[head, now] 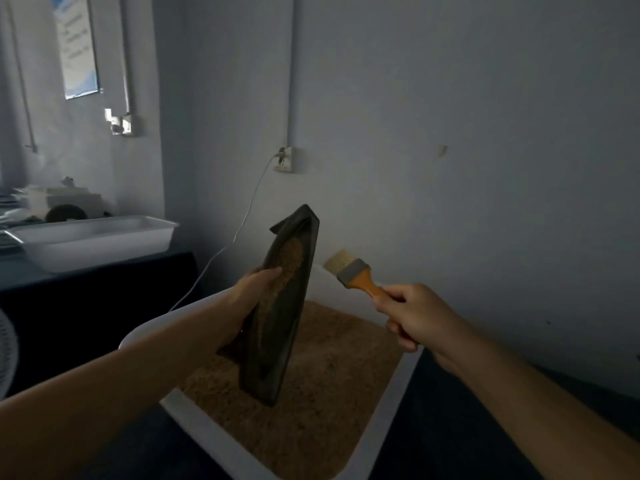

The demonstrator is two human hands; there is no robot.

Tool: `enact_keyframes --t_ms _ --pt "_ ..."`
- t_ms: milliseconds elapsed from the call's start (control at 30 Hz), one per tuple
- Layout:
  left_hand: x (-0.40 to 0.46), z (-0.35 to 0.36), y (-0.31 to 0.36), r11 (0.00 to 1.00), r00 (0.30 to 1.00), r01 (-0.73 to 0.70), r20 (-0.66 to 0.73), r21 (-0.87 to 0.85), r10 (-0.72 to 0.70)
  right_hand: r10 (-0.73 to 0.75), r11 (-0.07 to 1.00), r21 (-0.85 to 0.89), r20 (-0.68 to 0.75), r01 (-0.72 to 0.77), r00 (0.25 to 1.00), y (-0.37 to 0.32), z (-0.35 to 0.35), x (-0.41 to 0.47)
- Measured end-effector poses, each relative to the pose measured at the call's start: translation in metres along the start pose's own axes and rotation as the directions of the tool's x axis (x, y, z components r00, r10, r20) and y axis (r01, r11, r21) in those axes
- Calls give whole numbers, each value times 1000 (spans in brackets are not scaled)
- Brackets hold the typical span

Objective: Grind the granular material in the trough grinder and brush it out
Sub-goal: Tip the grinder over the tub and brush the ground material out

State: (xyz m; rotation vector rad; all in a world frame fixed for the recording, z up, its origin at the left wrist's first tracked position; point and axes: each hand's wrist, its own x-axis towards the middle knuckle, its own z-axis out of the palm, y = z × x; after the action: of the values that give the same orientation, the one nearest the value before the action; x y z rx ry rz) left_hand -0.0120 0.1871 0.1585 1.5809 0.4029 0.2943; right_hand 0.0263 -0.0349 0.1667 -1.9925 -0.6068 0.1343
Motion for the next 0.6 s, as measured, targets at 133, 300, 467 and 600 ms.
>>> enact_keyframes --t_ms 133,300,467,600 --pt "13 6 -11 992 994 -80 -67 100 87 -43 990 -132 -7 42 999 7 9 5" --pt "20 8 -27 873 975 -184 -26 452 219 -65 976 -208 -30 57 997 16 16 12" --pt "13 9 -29 620 924 -295 52 727 379 -90 988 -134 -90 77 992 20 15 20" --pt "7 7 -25 521 874 -374 105 767 474 -42 995 82 -250 64 967 15 16 34"
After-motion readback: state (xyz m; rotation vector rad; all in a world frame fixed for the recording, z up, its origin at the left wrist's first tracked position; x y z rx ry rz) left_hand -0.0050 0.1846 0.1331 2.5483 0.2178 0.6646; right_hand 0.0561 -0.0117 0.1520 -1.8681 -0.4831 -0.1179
